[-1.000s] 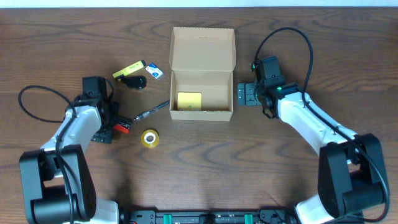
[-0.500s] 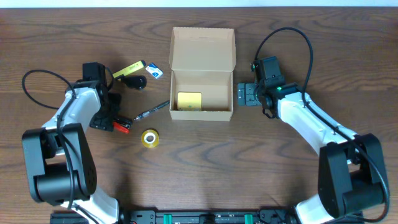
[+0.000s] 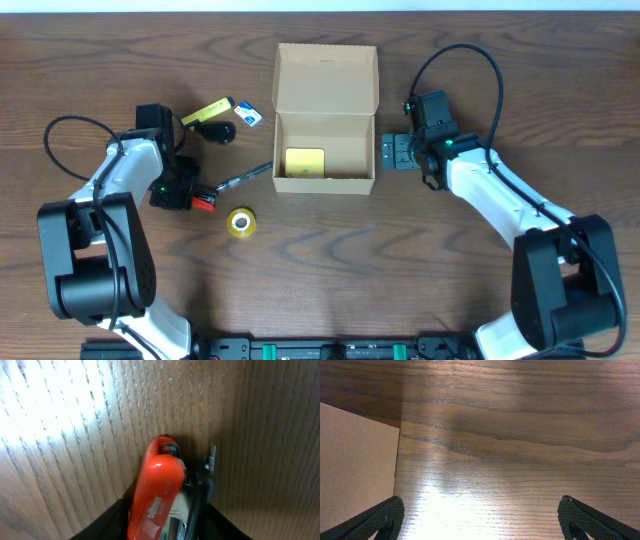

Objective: Pack container
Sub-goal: 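Lower the left gripper onto the red stapler and grasp it, then lift the stapler with the left gripper and carry it over the box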

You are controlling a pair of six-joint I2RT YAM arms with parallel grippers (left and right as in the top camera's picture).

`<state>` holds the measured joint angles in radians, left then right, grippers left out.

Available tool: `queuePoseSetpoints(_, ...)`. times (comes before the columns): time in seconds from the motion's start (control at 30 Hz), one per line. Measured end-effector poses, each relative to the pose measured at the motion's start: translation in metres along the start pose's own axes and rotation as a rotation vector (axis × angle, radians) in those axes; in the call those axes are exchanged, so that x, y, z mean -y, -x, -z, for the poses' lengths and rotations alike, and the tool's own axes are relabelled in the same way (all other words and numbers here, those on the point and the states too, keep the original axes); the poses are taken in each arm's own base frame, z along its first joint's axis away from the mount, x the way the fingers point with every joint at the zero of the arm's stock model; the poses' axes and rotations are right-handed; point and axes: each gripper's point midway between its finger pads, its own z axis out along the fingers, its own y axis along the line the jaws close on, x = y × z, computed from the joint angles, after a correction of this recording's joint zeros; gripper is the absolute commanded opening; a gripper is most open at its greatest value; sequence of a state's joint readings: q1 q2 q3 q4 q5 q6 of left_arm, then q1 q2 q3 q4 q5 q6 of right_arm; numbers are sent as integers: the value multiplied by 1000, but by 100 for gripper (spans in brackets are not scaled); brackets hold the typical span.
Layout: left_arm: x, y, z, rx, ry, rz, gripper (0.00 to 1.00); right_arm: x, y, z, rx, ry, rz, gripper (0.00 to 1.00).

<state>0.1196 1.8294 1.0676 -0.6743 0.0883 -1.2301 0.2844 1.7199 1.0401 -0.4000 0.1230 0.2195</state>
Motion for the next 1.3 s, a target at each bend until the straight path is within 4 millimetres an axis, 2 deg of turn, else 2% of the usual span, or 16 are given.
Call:
queuePoseSetpoints(0.07,0,-2,0,-9,-3,10,37,0,0,0,0,0,0,99)
queuePoseSetpoints(0.17,2,-2,1,-13,-7,30,25,0,0,0,0,0,0,99)
queuePoseSetpoints(0.27,10,0,5,-11,-26,38,6,0,0,0,0,0,0,99)
queuePoseSetpoints(0.4,21,2,17,-8,-40,52,6,0,0,0,0,0,0,99)
queuePoseSetpoints(0.63,38,4,61,-2,-30,25,6,0,0,0,0,0,0,99)
queuePoseSetpoints(0.77,73,3,100,53,-118,-64,6,0,0,0,0,0,0,99)
queuePoseSetpoints(0.9,104,-8,131,113,-213,-119,6,0,0,0,0,0,0,99)
queuePoseSetpoints(1.0,120,-17,148,154,-264,-142,6,0,0,0,0,0,0,99)
queuePoseSetpoints(1.1,131,-32,153,175,-303,-165,6,0,0,0,0,0,0,99)
queuePoseSetpoints(1.3,152,-81,159,169,-392,-209,6,0,0,0,0,0,0,99)
